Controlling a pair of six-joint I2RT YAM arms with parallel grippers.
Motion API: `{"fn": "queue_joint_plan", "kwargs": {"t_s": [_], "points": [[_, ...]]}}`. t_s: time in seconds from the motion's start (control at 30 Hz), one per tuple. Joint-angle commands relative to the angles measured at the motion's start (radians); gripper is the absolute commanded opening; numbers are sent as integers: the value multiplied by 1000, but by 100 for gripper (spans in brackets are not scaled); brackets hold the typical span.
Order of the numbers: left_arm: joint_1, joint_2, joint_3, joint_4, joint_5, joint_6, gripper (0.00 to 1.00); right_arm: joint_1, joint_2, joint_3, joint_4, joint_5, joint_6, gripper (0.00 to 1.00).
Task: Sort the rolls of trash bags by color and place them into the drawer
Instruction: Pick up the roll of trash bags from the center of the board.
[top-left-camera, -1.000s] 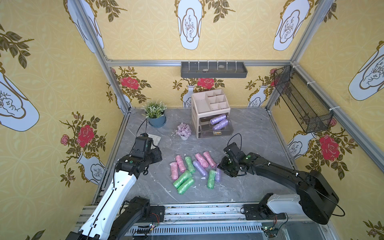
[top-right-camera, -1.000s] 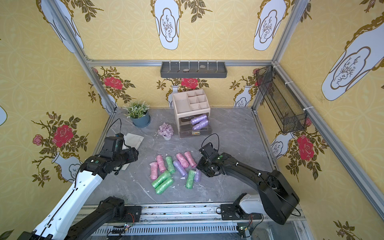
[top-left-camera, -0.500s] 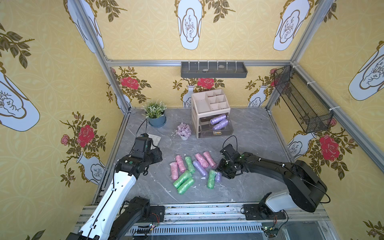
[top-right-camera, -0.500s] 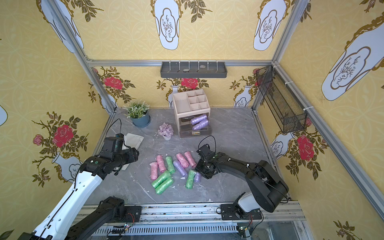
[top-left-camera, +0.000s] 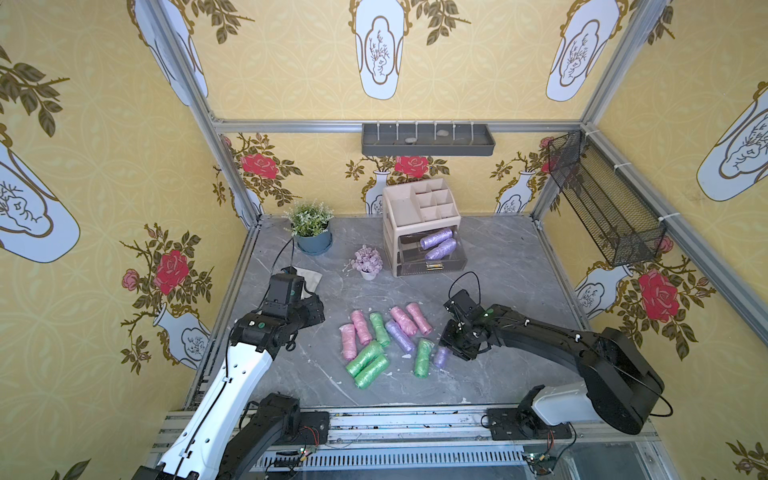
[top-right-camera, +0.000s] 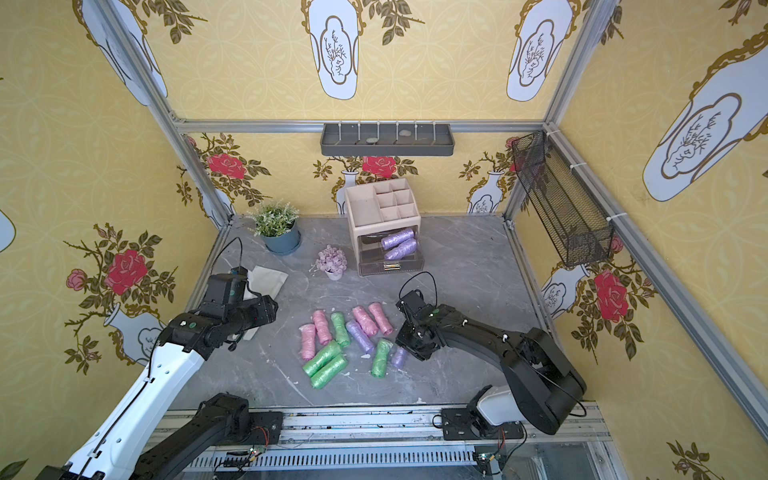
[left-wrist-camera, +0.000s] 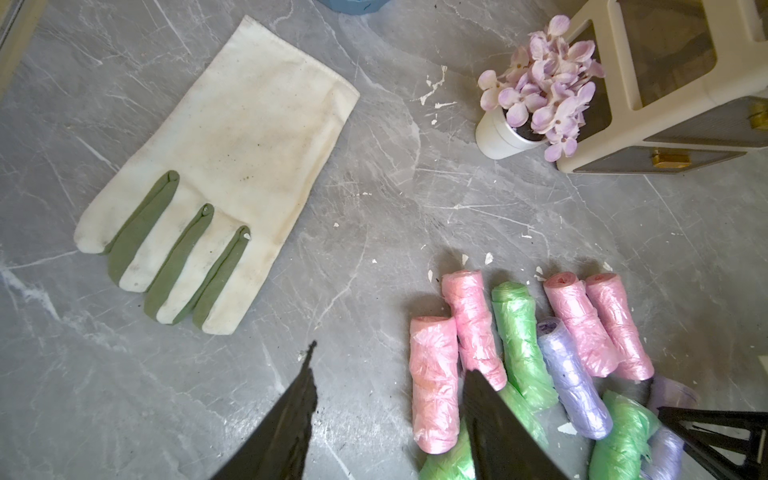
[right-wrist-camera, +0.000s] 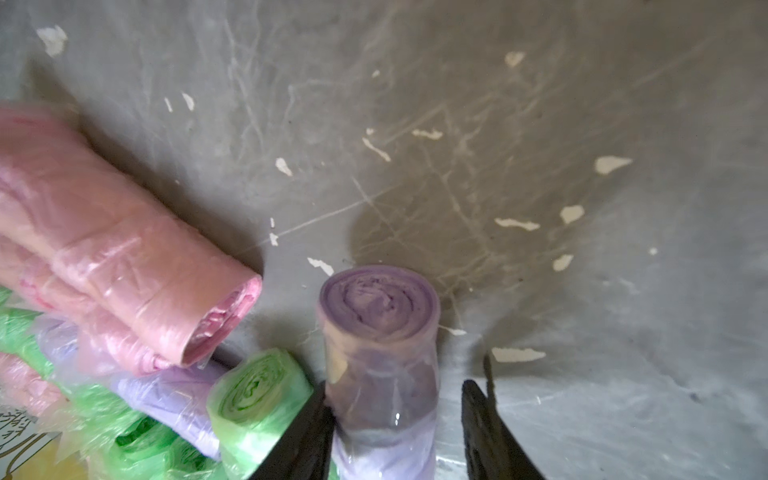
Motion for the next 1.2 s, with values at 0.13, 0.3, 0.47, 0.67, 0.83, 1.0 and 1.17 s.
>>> {"fn": "queue_joint_plan", "kwargs": {"t_s": [0.13,0.3,0.47,0.67,0.83,1.0,1.17], "points": [[1,-7,-7,16,-1,-2,59,9,29,2,20,-9,-7,50],[1,-7,-7,16,2,-2,59,14,36,1,22,-11,-5,49],[1,-7,-7,18,2,-2,59,15,30,0,22,-6,-3,45],[0,-8,-8,17,3,-2,59,15,19,0,14,1,-4,41],[1,-9,-9,18,3,-1,59,15,11,2,5,6,-3,39],[1,-10,-8,18,5,-2,59,15,3,1,-1,10,-2,36],[0,-13,-10,18,5,-2,59,16,-9,1,-11,13,1,34]]}}
